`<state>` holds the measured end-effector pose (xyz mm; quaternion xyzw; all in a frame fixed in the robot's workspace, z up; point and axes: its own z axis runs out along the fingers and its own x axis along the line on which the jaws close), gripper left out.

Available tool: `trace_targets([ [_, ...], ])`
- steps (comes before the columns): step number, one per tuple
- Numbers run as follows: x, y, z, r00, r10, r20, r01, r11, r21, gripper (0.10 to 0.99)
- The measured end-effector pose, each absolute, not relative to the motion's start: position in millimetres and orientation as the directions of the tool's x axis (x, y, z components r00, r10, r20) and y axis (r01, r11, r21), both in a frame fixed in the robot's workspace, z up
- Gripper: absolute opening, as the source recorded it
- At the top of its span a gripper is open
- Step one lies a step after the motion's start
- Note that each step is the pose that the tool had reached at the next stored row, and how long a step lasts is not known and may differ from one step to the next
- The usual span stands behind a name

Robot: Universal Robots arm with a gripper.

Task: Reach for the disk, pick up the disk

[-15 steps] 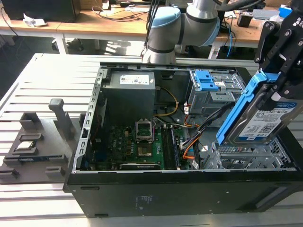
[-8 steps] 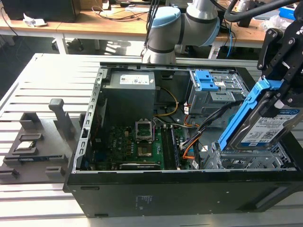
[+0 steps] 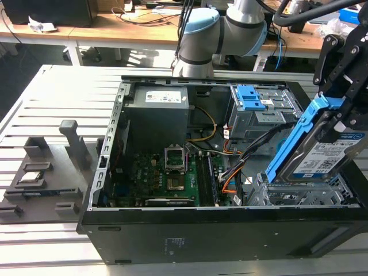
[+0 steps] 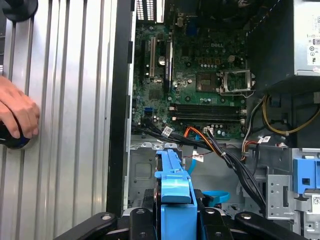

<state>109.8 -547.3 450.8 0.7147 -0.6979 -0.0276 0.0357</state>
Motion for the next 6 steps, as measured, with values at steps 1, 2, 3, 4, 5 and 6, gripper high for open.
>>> trace_targets([
  [1,109.9,-547.3,450.8,0.024,-1.0,0.01,-0.996,-0.023,0.09,0.365],
  [2,109.9,-547.3,450.8,0.024,-1.0,0.01,-0.996,-0.023,0.09,0.365],
  [3,109.9,-547.3,450.8,0.024,-1.0,0.01,-0.996,-0.023,0.09,0.365],
  [4,109.9,-547.3,450.8,0.024,-1.0,0.01,-0.996,-0.023,0.09,0.365],
  [5,110.0,-547.3,450.8,0.024,-1.0,0.01,-0.996,-0.023,0.09,0.365],
  [6,110.0,-547.3,450.8,0.024,-1.0,0.01,-0.996,-0.023,0.09,0.365],
])
